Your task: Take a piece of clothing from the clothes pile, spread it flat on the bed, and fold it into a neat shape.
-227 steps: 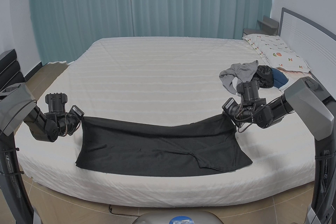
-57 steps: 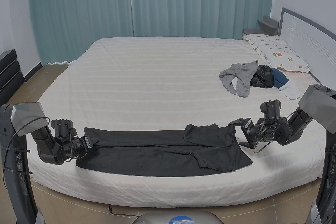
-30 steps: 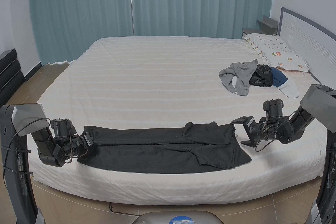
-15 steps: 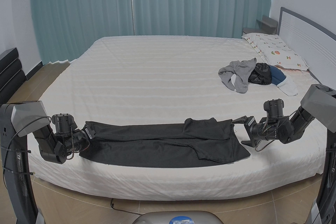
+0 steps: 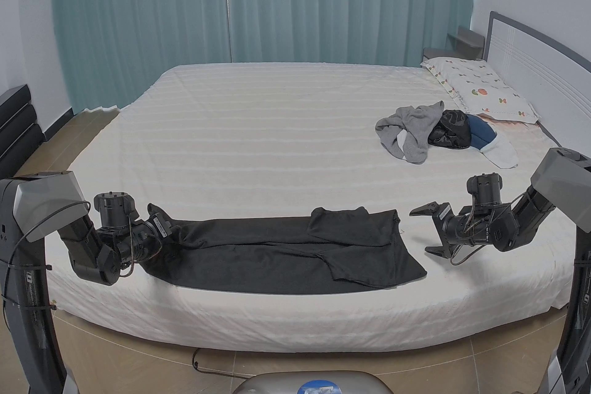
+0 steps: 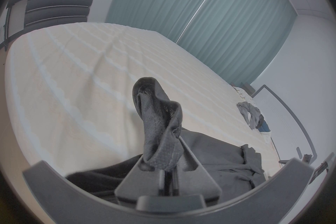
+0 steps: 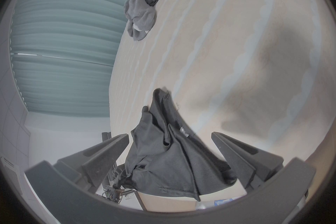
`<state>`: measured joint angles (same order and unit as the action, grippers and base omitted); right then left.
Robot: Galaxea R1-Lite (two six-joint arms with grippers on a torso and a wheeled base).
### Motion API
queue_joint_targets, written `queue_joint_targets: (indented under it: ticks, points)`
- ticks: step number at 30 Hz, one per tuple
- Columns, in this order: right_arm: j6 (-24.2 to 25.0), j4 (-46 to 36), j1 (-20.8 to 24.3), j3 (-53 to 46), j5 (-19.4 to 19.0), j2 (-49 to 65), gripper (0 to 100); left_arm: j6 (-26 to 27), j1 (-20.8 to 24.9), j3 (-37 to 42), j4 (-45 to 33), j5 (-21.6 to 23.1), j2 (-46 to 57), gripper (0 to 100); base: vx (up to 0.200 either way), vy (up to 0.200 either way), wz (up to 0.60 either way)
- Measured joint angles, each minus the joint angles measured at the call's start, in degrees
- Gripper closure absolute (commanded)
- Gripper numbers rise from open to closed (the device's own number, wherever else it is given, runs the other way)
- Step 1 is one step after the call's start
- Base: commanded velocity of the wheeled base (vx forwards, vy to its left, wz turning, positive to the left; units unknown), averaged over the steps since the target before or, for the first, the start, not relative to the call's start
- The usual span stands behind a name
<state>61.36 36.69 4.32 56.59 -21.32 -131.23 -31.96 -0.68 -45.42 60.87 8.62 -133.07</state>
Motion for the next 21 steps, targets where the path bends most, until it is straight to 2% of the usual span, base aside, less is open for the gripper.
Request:
queue_joint_targets:
  ticks: [5, 10, 15, 21]
  points:
    - [-0.1, 4.5, 0.2, -1.5, 0.1, -0.1, 0, -0.2, 1.7, 0.0, -2.1, -2.6, 2.2, 100, 0.0, -0.2, 0.0]
    - [-0.2, 8.2, 0.6, -3.4, 0.1, -0.3, 0, -0.2, 3.7, -2.1, -10.1, -4.3, 5.1, 100, 0.0, -0.2, 0.0]
    - [-0.3, 9.0, 0.7, -4.4, 0.1, -0.5, 0, -0.3, 5.7, -5.1, -18.6, -5.4, 8.3, 100, 0.0, -0.2, 0.0]
    - [-0.5, 9.3, 0.7, -4.7, 0.1, -0.7, 0, -0.6, 9.3, -9.3, -25.6, -8.9, 10.8, 100, 0.0, -0.2, 0.0]
